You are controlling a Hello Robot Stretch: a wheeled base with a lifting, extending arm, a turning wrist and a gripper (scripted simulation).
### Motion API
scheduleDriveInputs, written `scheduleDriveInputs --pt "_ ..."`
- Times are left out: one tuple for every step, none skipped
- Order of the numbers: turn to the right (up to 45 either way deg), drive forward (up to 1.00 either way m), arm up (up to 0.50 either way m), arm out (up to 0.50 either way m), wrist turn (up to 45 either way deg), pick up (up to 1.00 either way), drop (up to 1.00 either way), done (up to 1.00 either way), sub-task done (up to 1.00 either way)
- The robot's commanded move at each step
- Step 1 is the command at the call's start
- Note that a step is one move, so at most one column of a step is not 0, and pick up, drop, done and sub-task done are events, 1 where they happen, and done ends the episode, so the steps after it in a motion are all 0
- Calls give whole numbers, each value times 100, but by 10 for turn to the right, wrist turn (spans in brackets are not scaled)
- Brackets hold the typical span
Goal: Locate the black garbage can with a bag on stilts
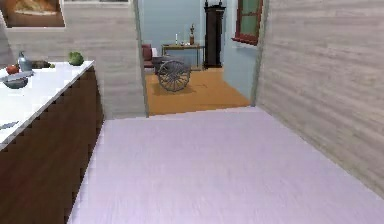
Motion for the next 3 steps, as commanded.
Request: scheduleDriveInputs --pt "0 100 0 0 0 0 0 0 0" --pt "0 100 0 0 0 0 0 0 0" --pt "30 0 0 0 0 0 0 0 0"
